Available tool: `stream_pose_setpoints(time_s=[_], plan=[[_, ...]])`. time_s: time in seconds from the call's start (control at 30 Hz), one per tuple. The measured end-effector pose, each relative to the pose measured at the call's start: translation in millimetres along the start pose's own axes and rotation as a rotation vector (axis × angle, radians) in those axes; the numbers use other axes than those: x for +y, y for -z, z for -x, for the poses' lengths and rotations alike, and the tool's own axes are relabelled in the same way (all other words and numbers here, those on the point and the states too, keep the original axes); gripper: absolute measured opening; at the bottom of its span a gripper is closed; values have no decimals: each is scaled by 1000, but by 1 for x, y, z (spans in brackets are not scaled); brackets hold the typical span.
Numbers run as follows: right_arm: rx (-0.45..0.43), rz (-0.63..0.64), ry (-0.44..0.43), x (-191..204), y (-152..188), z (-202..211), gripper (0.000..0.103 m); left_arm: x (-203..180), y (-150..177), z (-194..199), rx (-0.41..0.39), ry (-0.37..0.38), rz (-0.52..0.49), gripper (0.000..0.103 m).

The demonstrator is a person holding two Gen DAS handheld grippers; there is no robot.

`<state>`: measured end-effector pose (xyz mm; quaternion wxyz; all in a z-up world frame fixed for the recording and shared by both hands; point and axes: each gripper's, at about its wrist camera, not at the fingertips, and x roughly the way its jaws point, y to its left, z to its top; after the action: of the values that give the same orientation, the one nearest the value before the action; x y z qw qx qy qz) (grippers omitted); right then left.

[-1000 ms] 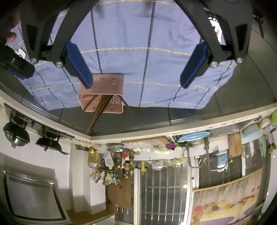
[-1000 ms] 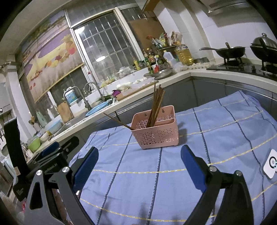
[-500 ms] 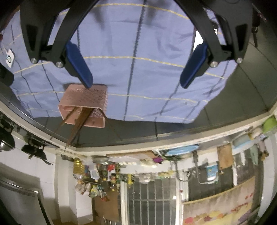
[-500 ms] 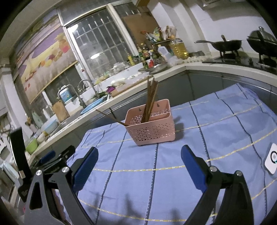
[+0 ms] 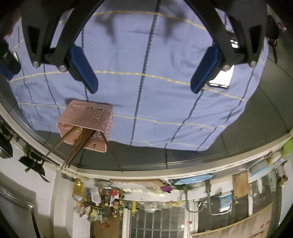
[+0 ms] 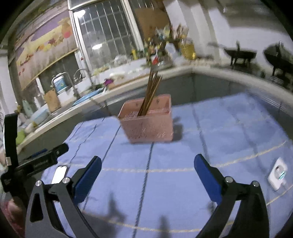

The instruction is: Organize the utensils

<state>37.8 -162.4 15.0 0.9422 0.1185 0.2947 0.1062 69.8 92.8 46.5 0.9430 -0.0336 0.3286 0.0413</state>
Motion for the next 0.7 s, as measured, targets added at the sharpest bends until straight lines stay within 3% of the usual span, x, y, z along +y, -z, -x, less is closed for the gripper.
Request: stream_pose_setpoints(time_s=[0.13,0.27,0.43,0.53,0.7], plan=[[38,-38,-37,-3,2,-5,99,-9,1,6,-59,-92,-66,97],[-12,-75,-114,-5,-4,8,99,-16,-3,19,-126,-116,-112,97],[-80,-185,-199,-13,-7,20,99,-16,-8,48,-282,-127,-92,97],[-48,-260,-258,-18,-4,13,99,-16,-8,62,-357,-127,-75,97],[71,-406,-432,-20,7,-8,99,-11,-11,81,-437,-104,-27,97]])
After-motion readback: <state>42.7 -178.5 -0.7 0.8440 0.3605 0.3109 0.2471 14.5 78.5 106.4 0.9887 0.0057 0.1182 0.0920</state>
